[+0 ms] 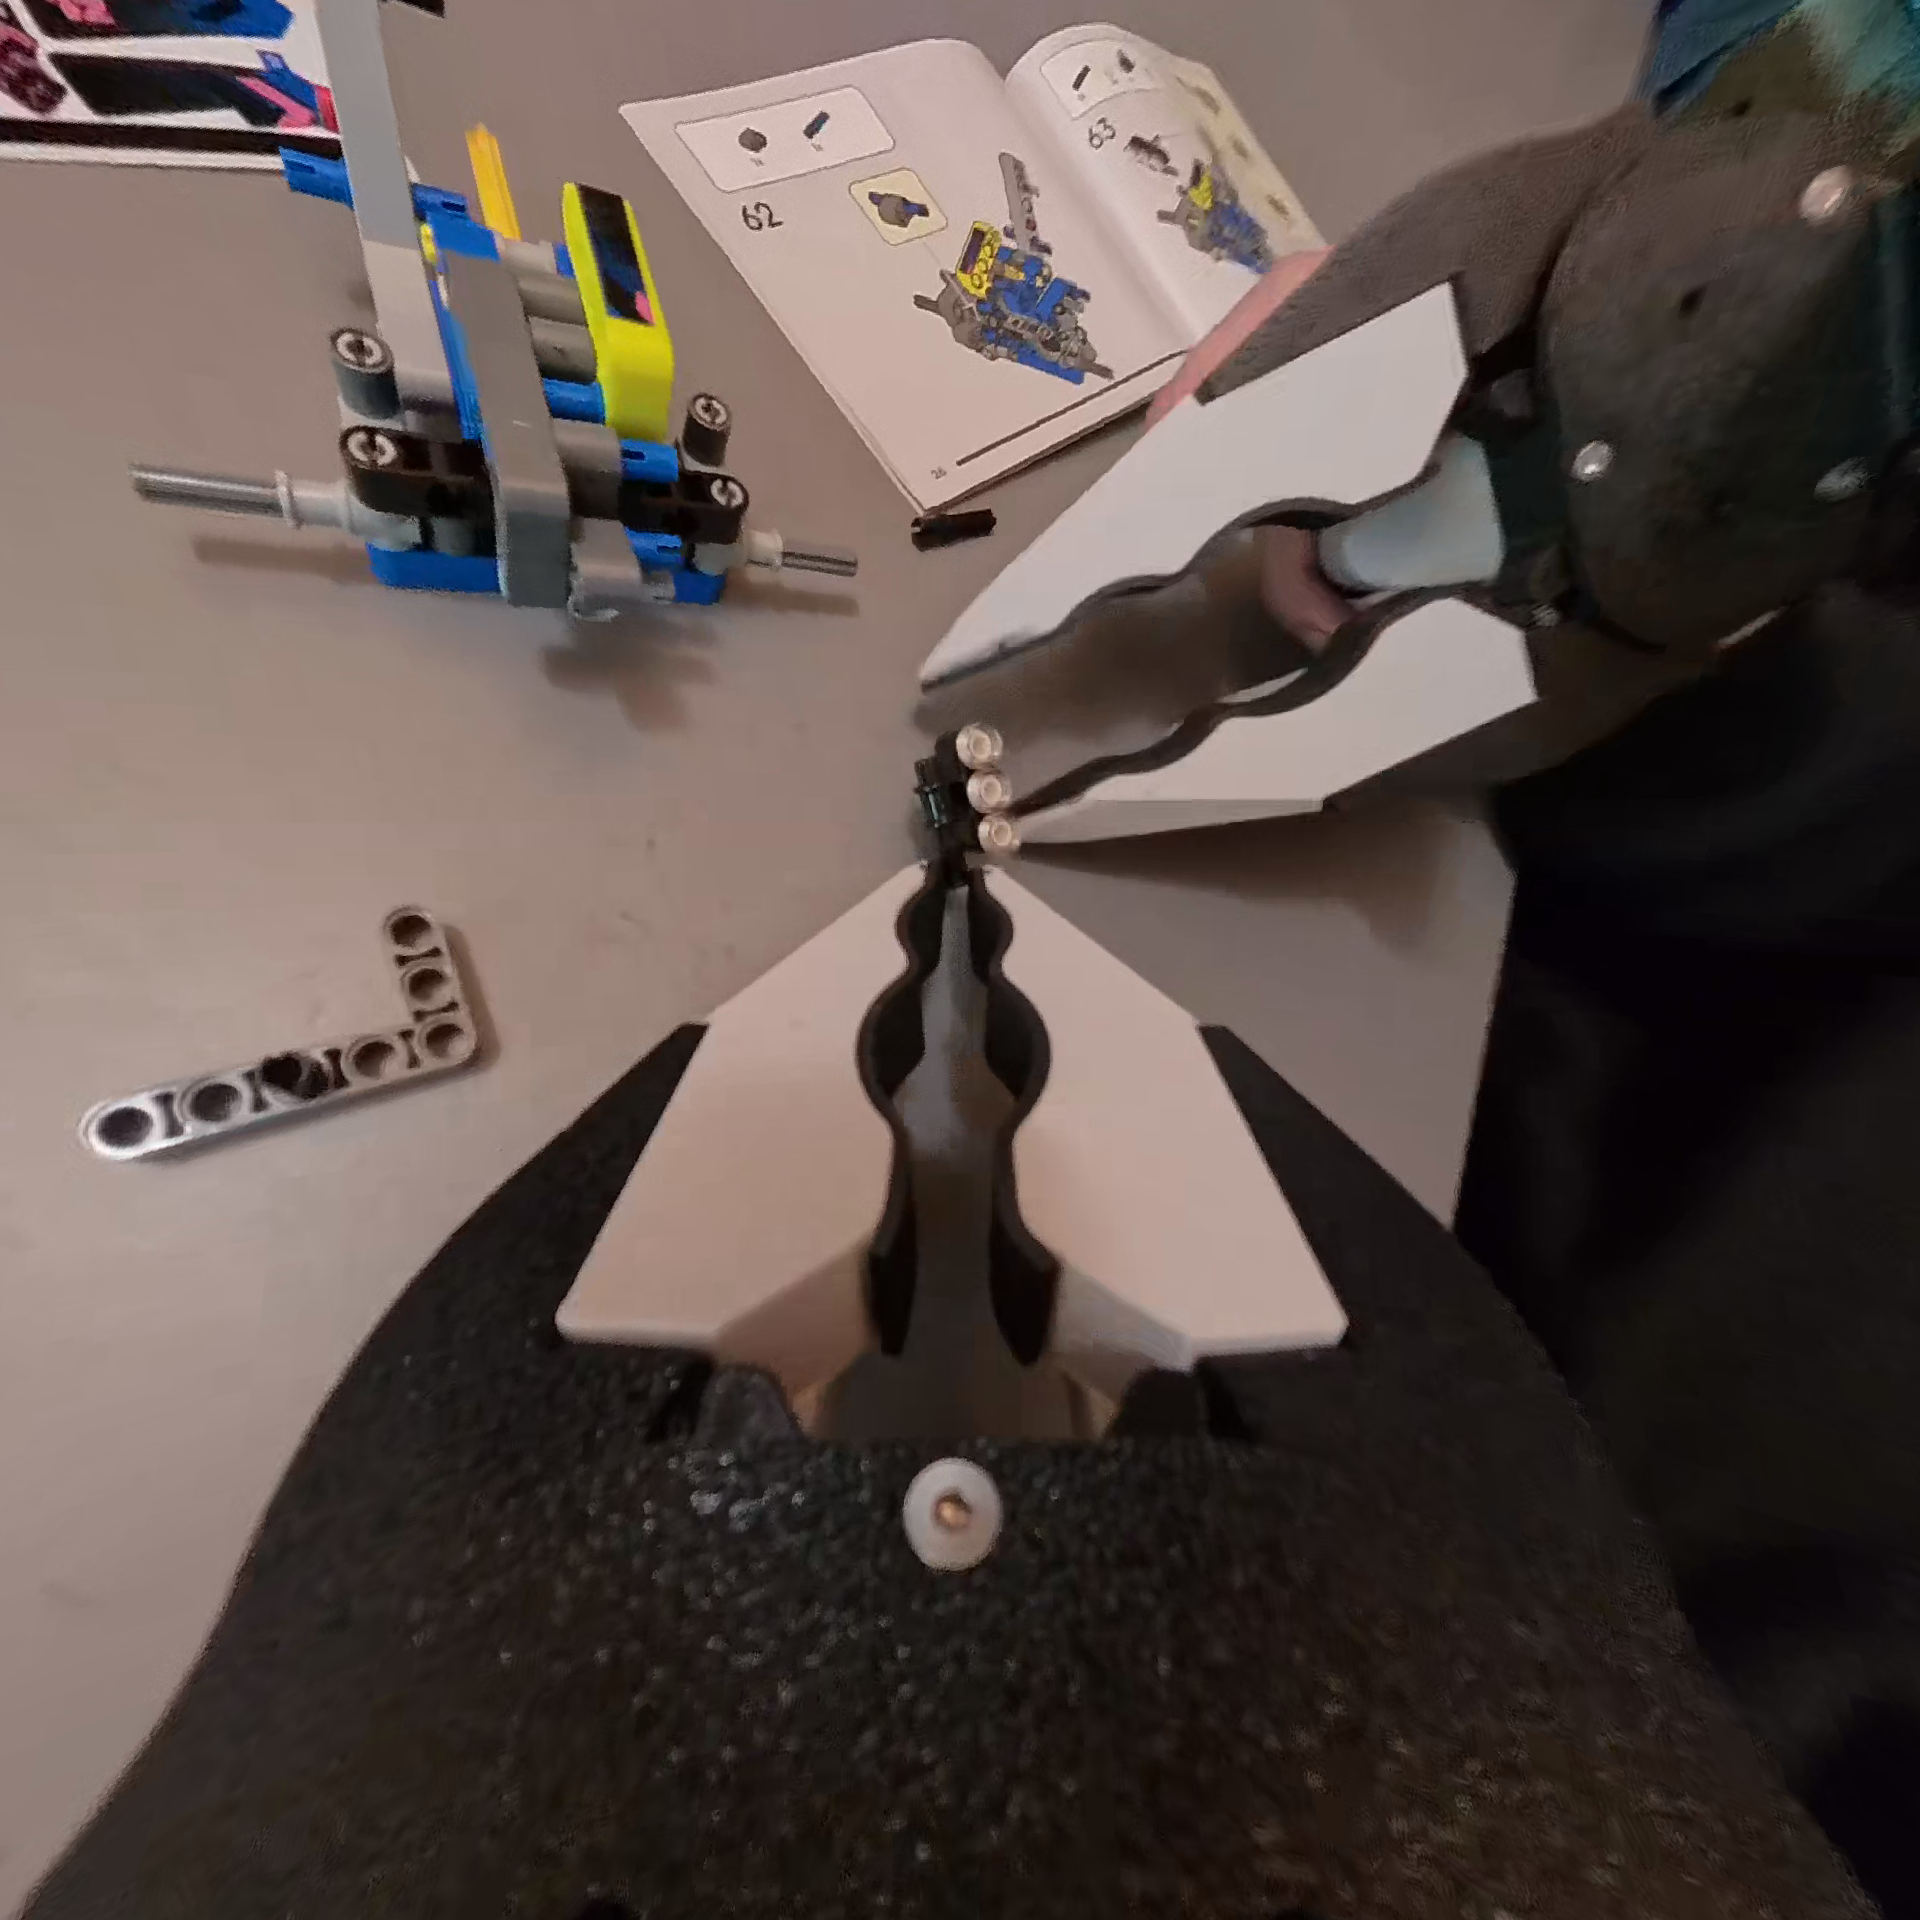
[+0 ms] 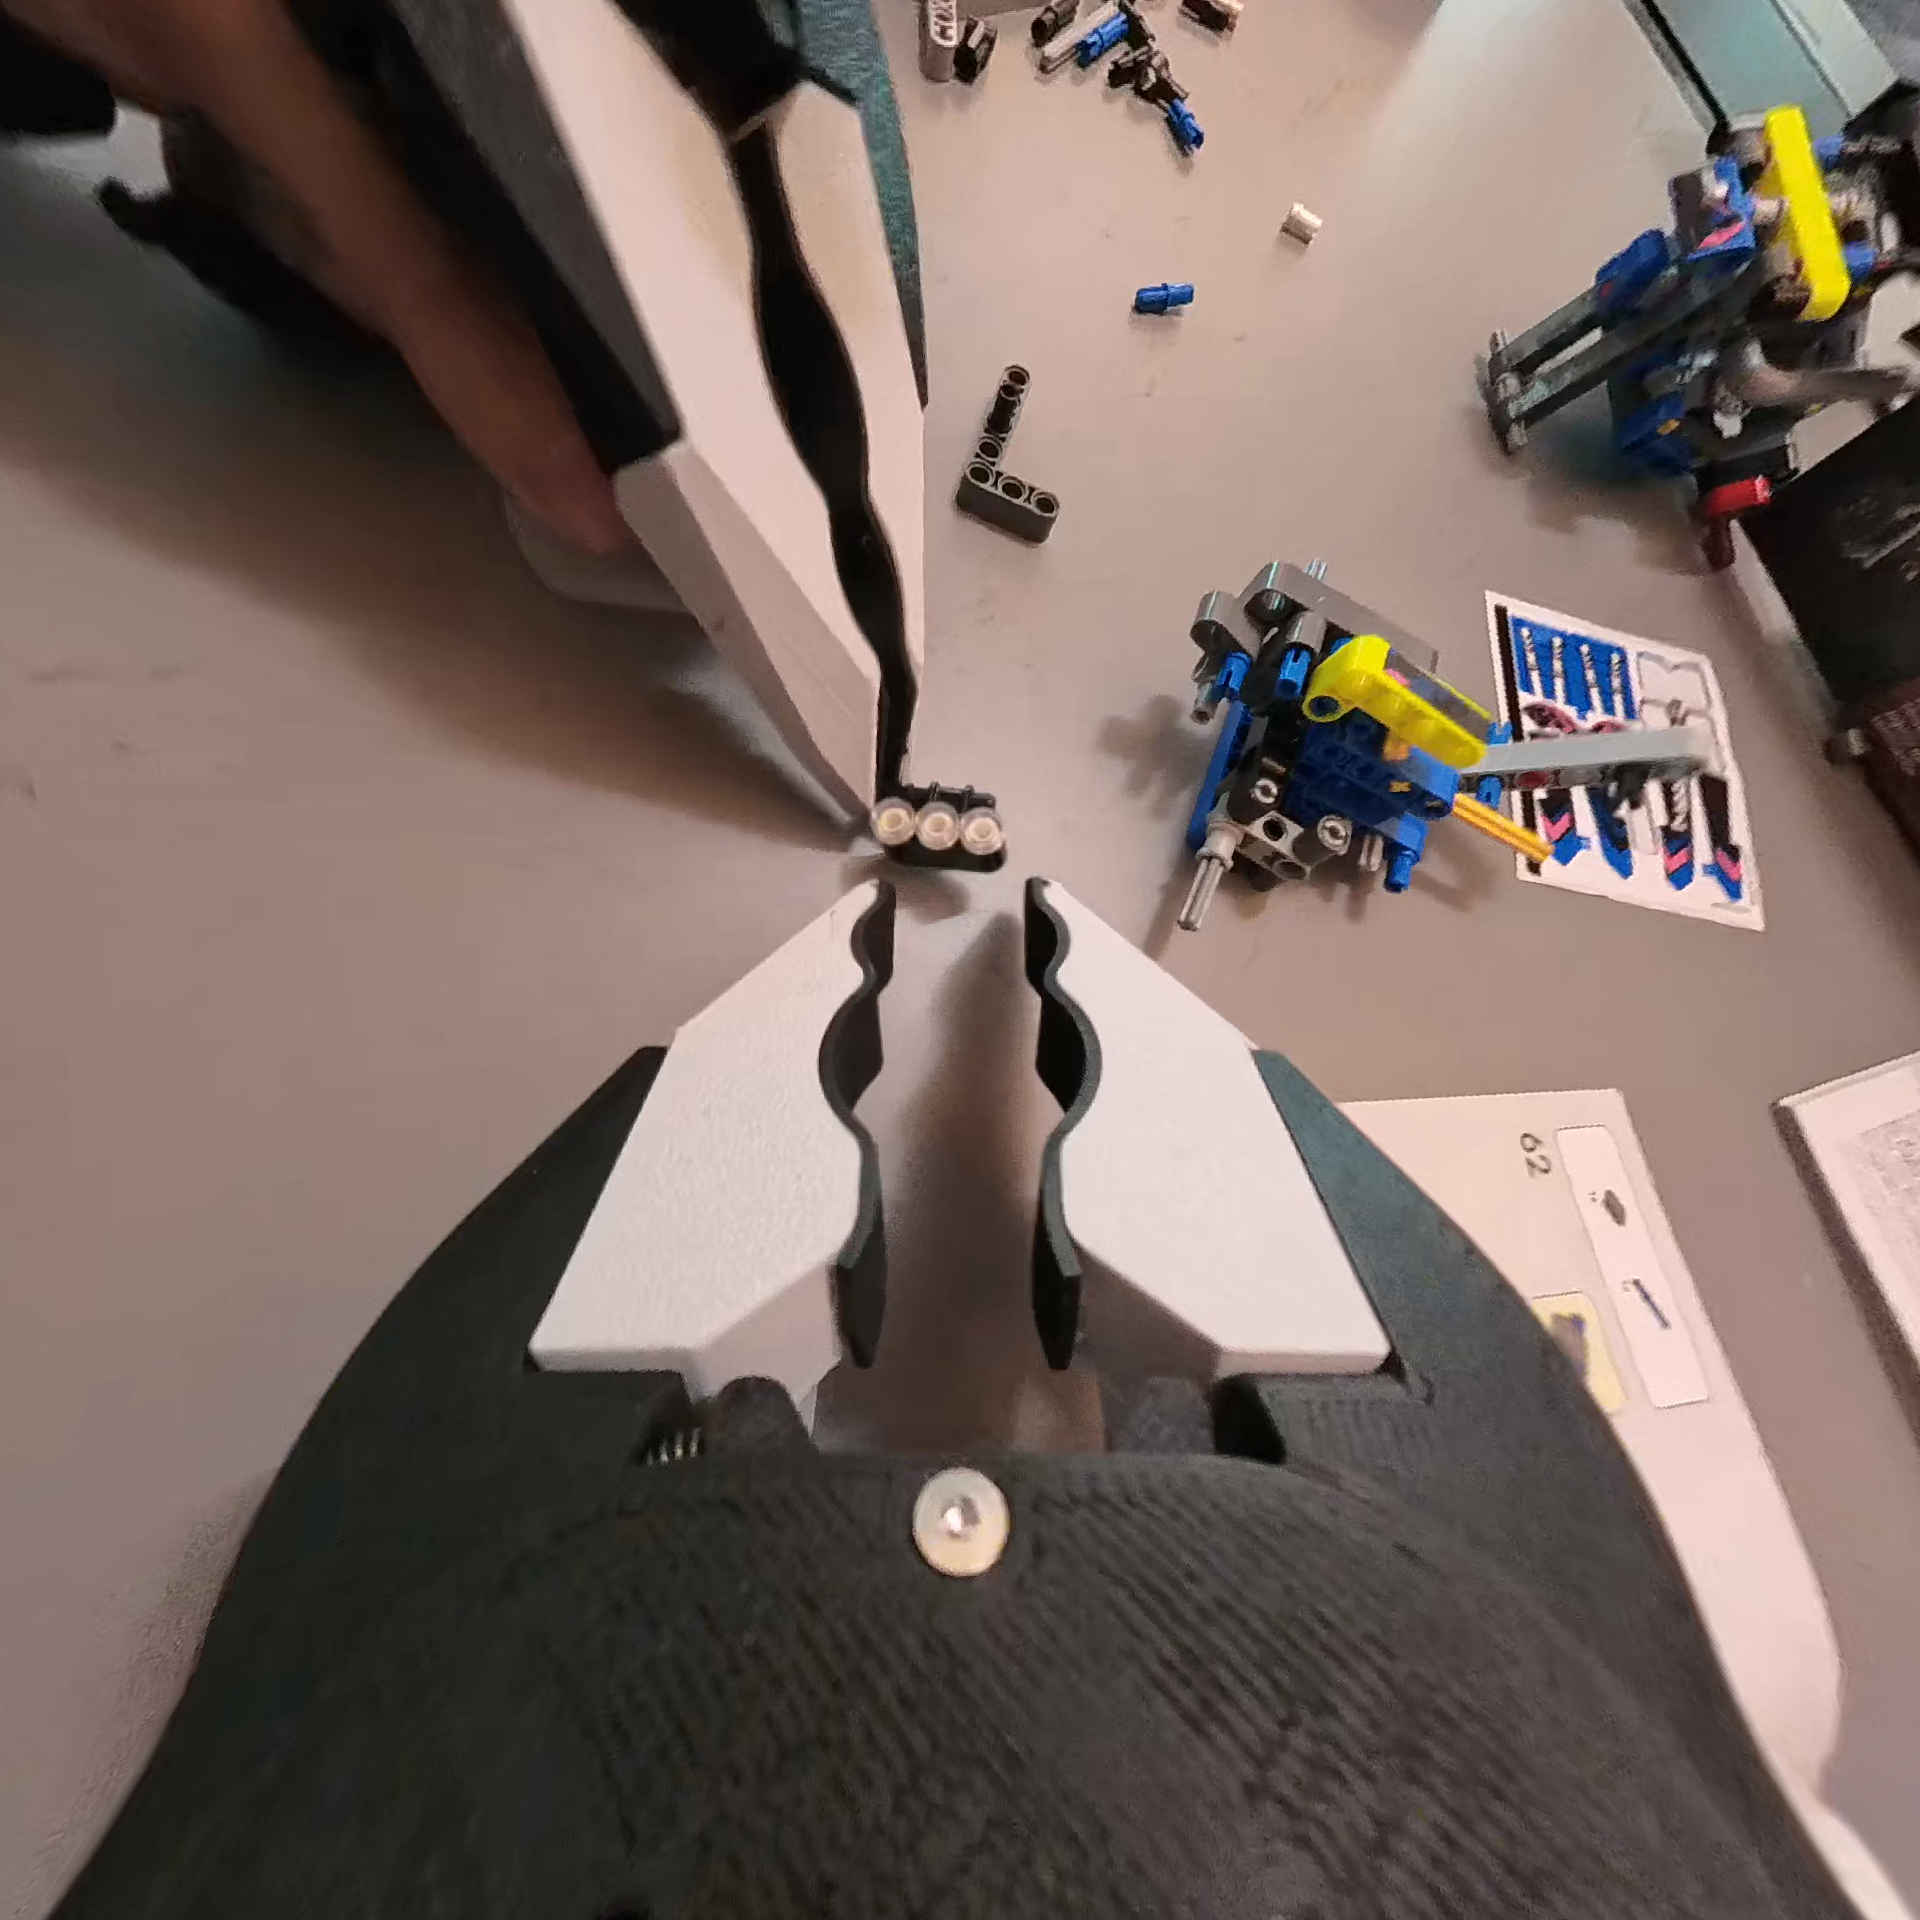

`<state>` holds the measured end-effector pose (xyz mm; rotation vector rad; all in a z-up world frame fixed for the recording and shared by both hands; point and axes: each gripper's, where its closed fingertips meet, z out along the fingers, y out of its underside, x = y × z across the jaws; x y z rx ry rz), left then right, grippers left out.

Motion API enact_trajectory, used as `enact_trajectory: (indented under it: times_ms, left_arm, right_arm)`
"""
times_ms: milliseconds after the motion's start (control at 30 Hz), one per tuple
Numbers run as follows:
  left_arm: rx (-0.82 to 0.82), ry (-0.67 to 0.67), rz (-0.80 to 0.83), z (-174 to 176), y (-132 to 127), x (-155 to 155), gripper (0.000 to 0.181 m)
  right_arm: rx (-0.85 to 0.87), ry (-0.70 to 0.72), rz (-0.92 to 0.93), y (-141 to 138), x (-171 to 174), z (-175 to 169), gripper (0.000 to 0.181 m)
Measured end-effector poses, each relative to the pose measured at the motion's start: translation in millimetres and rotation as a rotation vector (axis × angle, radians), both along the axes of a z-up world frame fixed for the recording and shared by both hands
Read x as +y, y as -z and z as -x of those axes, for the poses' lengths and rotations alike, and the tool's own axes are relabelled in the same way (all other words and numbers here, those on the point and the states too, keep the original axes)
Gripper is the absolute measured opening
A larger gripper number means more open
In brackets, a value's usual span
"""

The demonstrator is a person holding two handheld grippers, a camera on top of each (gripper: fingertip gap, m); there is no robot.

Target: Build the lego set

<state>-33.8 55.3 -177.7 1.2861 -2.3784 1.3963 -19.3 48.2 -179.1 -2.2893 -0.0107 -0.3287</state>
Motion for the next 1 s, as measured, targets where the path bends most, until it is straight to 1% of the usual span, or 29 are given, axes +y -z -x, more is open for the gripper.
enact_trajectory:
  times_ms: [33,100,167,233,300,367,467,567,600,733,833,867,933,1000]
  left_arm:
    - [0.022,0.006,0.043,0.8,-3.2,-0.3,0.001]
    - [0.080,0.028,0.162,4.6,-13.0,-2.6,0.002]
    - [0.163,0.070,0.322,11.5,-26.6,-6.7,0.002]
    - [0.247,0.128,0.460,20.0,-37.7,-9.2,0.002]
    - [0.301,0.169,0.527,25.3,-41.2,-9.1,0.002]
    - [0.327,0.197,0.543,28.9,-40.7,-8.0,0.002]
    - [0.347,0.242,0.554,35.3,-42.5,-8.3,0.002]
    - [0.355,0.256,0.547,38.0,-41.4,-8.7,0.002]
    - [0.355,0.253,0.547,37.7,-41.2,-8.5,0.002]
    - [0.354,0.234,0.561,34.0,-42.0,-7.1,0.002]
    - [0.351,0.225,0.594,31.2,-45.8,-5.8,0.002]
    - [0.352,0.225,0.629,30.3,-50.3,-5.1,0.002]
    - [0.380,0.220,0.777,27.0,-68.2,-3.4,0.001]
    - [0.422,0.271,0.911,31.5,-84.6,-3.8,0.001]
  right_arm:
    - [-0.039,-0.016,-0.002,-1.8,-1.4,-1.9,0.026]
    - [-0.135,-0.051,-0.042,-10.6,-1.9,-5.8,0.030]
    - [-0.230,-0.090,-0.115,-24.9,-1.1,-6.5,0.035]
    - [-0.325,-0.164,-0.178,-38.6,0.5,1.0,0.040]
    - [-0.411,-0.245,-0.195,-46.0,2.0,11.5,0.044]
    - [-0.495,-0.289,-0.210,-54.6,4.2,18.7,0.043]
    - [-0.471,-0.355,-0.219,-57.2,7.6,32.6,0.040]
    - [-0.475,-0.387,-0.193,-52.4,9.0,37.2,0.024]
    - [-0.474,-0.392,-0.191,-51.4,9.6,38.0,0.023]
    - [-0.467,-0.364,-0.184,-49.8,7.9,32.3,0.018]
    - [-0.398,-0.314,-0.173,-48.8,6.4,27.7,0.016]
    - [-0.370,-0.298,-0.182,-50.4,7.0,27.2,0.016]
    - [-0.321,-0.256,-0.248,-59.5,8.2,24.5,0.019]
    - [-0.258,-0.244,-0.339,-71.5,8.1,25.7,0.025]
